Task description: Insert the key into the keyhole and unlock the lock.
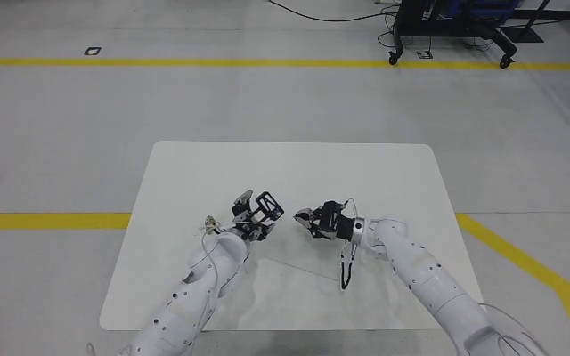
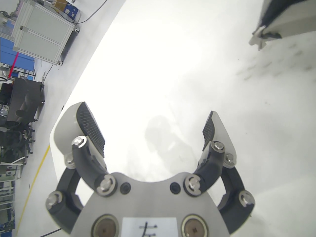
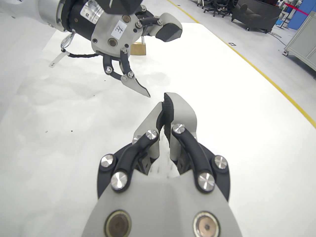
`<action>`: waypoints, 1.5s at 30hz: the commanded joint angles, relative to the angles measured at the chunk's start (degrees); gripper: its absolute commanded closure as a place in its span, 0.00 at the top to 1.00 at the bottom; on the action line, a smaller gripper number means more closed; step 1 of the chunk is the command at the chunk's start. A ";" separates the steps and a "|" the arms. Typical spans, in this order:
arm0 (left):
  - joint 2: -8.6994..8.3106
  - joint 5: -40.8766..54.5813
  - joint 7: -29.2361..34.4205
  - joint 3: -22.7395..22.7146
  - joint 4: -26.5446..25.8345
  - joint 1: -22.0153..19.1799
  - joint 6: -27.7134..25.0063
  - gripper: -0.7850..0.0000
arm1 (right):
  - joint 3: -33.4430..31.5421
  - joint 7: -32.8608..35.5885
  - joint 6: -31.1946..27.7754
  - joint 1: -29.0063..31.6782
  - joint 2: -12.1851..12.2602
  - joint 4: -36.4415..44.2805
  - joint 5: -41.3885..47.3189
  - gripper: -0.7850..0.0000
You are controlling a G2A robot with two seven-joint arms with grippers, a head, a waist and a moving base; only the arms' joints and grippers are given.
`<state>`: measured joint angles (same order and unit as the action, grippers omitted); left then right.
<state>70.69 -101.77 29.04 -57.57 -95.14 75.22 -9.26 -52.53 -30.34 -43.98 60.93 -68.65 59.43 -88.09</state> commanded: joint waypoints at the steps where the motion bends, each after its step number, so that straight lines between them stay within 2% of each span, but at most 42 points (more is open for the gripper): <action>1: -0.28 2.29 -0.99 -2.22 -2.78 1.01 -0.62 1.00 | -0.93 -0.72 -0.42 0.76 0.37 1.04 0.59 0.00; 4: -1.15 5.07 -2.58 -7.26 -9.43 4.16 -2.72 1.00 | -2.94 -1.33 -0.73 2.83 1.25 4.12 0.85 0.00; 7: -2.02 10.72 -5.86 -14.23 -17.01 8.83 -3.96 1.00 | -4.97 -1.64 0.32 5.03 1.90 6.71 1.92 0.00; 15: -2.09 11.83 -6.40 -14.86 -17.47 9.58 -4.40 1.00 | -4.97 -1.64 0.32 5.03 1.90 6.71 1.92 0.00; 17: -2.00 18.35 -9.79 -16.18 -15.32 9.87 -5.52 1.00 | -4.98 -1.55 0.49 5.16 1.88 6.77 2.18 0.00; 19: -2.02 27.19 -13.16 -18.67 -12.02 9.59 -8.78 1.00 | -4.79 -1.12 -0.35 5.77 1.67 7.36 5.08 0.00; 22: -2.27 40.23 -14.03 -22.09 -7.68 8.30 -16.51 1.00 | -4.57 -3.48 -4.20 6.04 1.19 7.59 11.94 0.00; 27: -2.68 54.93 -12.09 -23.69 -4.45 6.69 -26.93 1.00 | -3.09 -10.64 -13.83 6.03 0.07 6.84 23.61 0.00; 30: -2.95 69.96 -7.32 -23.08 -0.59 4.87 -33.53 1.00 | -1.48 -12.46 -14.02 5.52 -0.62 5.98 27.39 0.00; 31: -3.08 77.13 -4.40 -22.49 1.46 3.91 -35.31 1.00 | -0.90 -12.97 -14.02 5.41 -0.79 5.95 28.30 0.00; 34: -3.88 95.77 8.24 -21.42 7.45 -0.09 -36.13 1.00 | 0.47 -14.20 -14.02 5.58 -0.98 6.64 30.40 0.00; 35: -4.08 98.76 10.71 -21.45 8.94 -0.84 -35.93 1.00 | 0.47 -14.20 -14.02 5.58 -0.98 6.64 30.40 0.00; 43: -4.04 100.04 10.56 -20.68 8.85 -0.23 -35.04 1.00 | 0.47 -14.20 -14.02 5.58 -0.98 6.64 30.40 0.00; 45: -4.12 103.44 11.97 -19.99 8.73 -0.54 -37.53 1.00 | 1.43 -13.47 -14.02 6.30 -1.14 7.33 32.19 0.00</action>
<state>66.64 -0.74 40.08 -77.84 -86.41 74.91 -45.07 -51.86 -44.36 -58.00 66.68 -69.67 66.26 -57.48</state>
